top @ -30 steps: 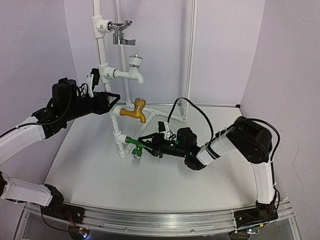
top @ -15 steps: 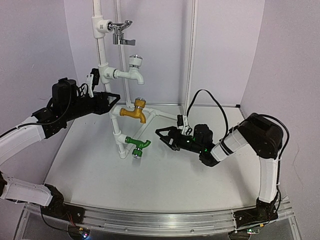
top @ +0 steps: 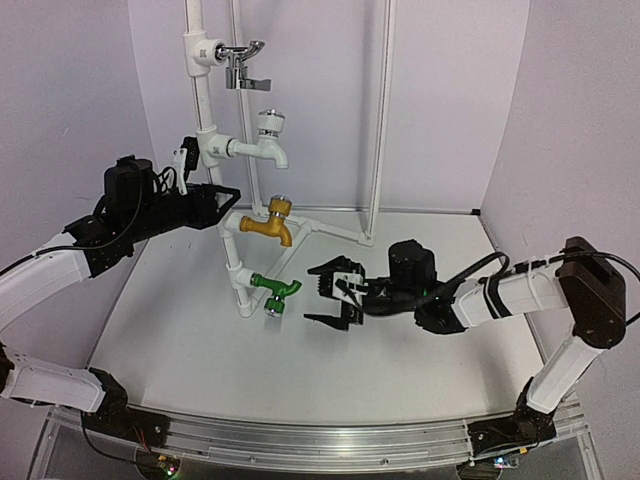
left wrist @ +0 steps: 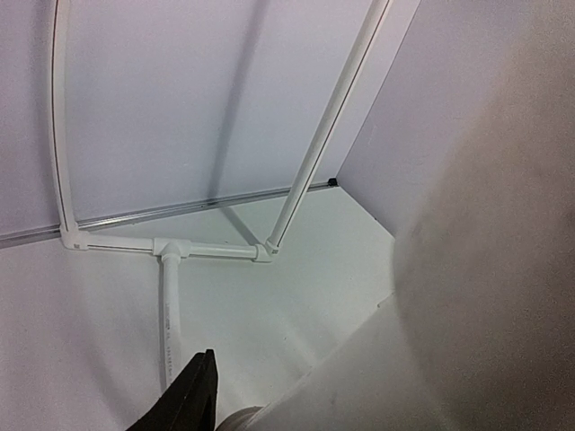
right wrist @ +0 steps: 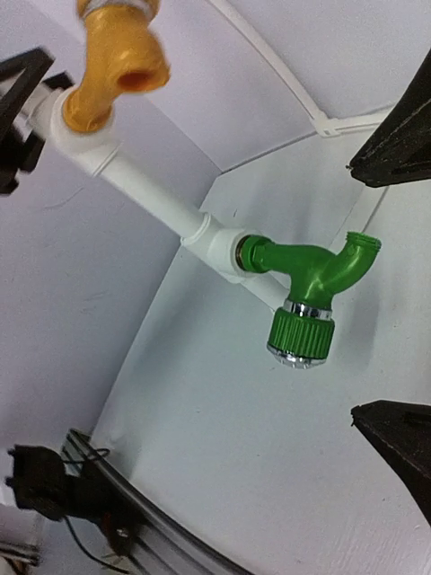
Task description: Install the water faucets
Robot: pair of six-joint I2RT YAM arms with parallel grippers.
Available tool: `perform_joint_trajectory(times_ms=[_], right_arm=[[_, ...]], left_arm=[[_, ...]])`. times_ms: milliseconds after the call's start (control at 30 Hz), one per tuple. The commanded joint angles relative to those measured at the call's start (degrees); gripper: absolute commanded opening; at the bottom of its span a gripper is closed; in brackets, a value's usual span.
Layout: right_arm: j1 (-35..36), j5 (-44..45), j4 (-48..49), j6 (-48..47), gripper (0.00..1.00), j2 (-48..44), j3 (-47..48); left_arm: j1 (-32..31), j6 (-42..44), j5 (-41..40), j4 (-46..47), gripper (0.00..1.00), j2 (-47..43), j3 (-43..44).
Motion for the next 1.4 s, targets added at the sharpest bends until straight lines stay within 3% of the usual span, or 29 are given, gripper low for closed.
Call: perform_joint_trajectory(times_ms=[0, 100, 233, 733, 900, 1000, 1100, 1367], right_arm=[[2.49, 1.4, -1.43, -22.91, 0.83, 2.14, 2.39], [5.33, 7.31, -0.2, -31.41, 0.83, 6.31, 4.64], [6.96, 12.54, 5.93, -36.15, 0.83, 10.62, 6.4], [7.75, 20.04, 11.5, -37.89, 0.75, 19.88, 13.29], [7.96, 19.67, 13.24, -31.49, 0.65, 20.35, 13.46], [7.99, 19.92, 16.1, -24.52, 0.54, 20.63, 12.89], [8.01, 20.17, 21.43, -15.06, 0.48, 21.14, 11.74], [8.0, 23.31, 23.72, 11.58, 0.35, 23.34, 14.0]], left_arm=[[-1.23, -10.23, 6.04, -4.4, 0.0, -0.48, -0.51], [-1.18, -10.15, 6.09, -4.41, 0.0, -0.49, -0.37], [-1.14, -10.1, 6.09, -4.4, 0.0, -0.69, -0.56], [-1.14, -9.69, 6.46, -4.47, 0.0, -0.87, -0.42], [-1.13, -9.7, 6.55, -4.48, 0.0, -0.77, -0.26], [-1.13, -9.79, 6.62, -4.47, 0.0, -0.76, -0.35], [-1.15, -9.91, 6.74, -4.48, 0.0, -0.74, -0.45], [-1.15, -10.1, 6.9, -4.41, 0.0, -0.76, -0.45]])
